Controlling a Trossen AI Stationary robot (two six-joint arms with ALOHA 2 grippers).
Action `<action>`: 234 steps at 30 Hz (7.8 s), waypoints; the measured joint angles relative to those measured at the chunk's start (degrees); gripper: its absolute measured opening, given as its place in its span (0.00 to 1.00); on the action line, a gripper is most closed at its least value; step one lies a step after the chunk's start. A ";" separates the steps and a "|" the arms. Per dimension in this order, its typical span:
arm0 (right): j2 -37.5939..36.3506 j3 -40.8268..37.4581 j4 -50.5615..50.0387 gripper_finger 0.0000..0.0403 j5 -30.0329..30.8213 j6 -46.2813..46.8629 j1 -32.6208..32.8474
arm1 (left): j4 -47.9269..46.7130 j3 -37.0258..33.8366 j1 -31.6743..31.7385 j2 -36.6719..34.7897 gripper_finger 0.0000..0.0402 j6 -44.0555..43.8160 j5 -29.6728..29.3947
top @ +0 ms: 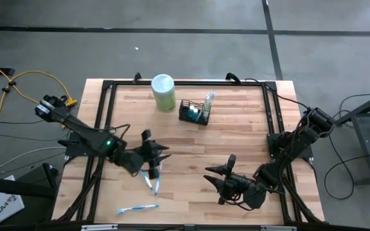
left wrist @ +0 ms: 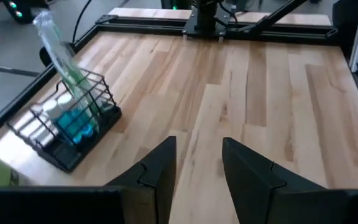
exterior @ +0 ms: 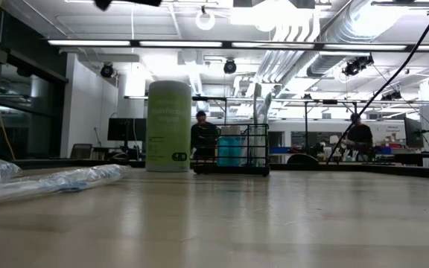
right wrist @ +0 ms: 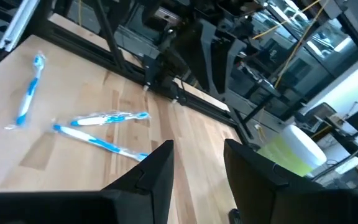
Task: Pick & Place toothbrushing station
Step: Put the top right blue toothbrush into the mesh organizer
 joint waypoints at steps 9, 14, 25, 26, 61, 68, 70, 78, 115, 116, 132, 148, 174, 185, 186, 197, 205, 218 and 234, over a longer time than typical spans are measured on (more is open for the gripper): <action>0.00 0.00 -0.42 0.33 -5.70 7.13 -2.10 | 0.14 -5.29 -12.74 0.08 0.31 -15.67 -16.86; 0.00 0.00 -3.13 0.33 -6.41 9.85 -3.98 | 0.19 -8.30 -17.08 0.15 0.31 -31.07 -21.77; 0.00 0.00 -5.32 0.33 -9.55 10.08 -6.92 | -0.03 -9.20 -12.36 4.37 0.31 -46.88 -14.41; 0.00 0.00 -5.46 0.33 -10.44 10.08 -7.12 | -0.04 -9.20 -11.35 4.57 0.31 -47.77 -12.54; 0.00 0.00 -21.97 0.33 -15.74 28.46 -7.08 | -3.86 -8.94 0.70 15.27 0.31 -69.35 15.07; 0.00 0.00 -21.89 0.33 -15.77 28.46 -7.08 | -5.65 -8.61 6.09 15.27 0.31 -67.15 21.48; 0.00 0.00 -21.92 0.33 -15.78 28.46 -7.08 | -6.84 -7.82 7.45 15.27 0.31 -67.07 24.04; 0.00 0.00 -21.92 0.33 -17.32 28.49 -7.08 | -12.53 -4.31 8.51 15.27 0.31 -69.31 26.29; 0.00 -0.02 -22.35 0.33 -18.84 29.94 -7.08 | -17.78 -1.68 11.79 18.44 0.31 -72.69 33.74; 0.00 -0.02 -22.30 0.33 -18.84 29.94 -7.08 | -17.72 -1.68 11.78 18.44 0.31 -72.69 33.75; 0.00 -0.01 -22.34 0.33 -18.84 29.94 -7.08 | -16.50 -1.68 12.08 18.66 0.31 -71.35 33.73; 0.00 -0.01 -22.36 0.33 -18.84 29.94 -7.08 | -13.04 -1.68 12.03 24.42 0.31 -71.29 34.76; 0.00 -0.02 -22.38 0.33 -18.84 29.94 -7.08 | -17.75 -1.53 11.99 26.27 0.31 -72.87 35.28; 0.00 -0.02 -22.43 0.33 -18.86 29.94 -7.08 | -19.27 -1.44 11.97 30.44 0.31 -71.55 35.00; 0.00 -0.02 -22.43 0.33 -18.86 29.94 -7.08 | -19.28 -1.44 11.99 30.46 0.31 -71.55 35.00; 0.00 -0.02 -22.43 0.33 -18.86 29.94 -7.08 | -20.08 -1.57 11.99 30.46 0.02 -71.53 34.78; 0.00 -0.02 -22.43 0.33 -18.86 29.94 -7.08 | -19.68 -1.62 11.99 30.46 0.02 -71.12 34.87; 0.00 -0.02 -22.43 0.33 -18.86 29.94 -7.08 | -17.07 -0.85 11.52 30.07 0.02 -65.83 32.18; -0.02 -0.02 -22.94 0.33 -18.85 29.99 -7.08 | -3.71 0.98 9.83 18.31 0.00 -42.39 5.08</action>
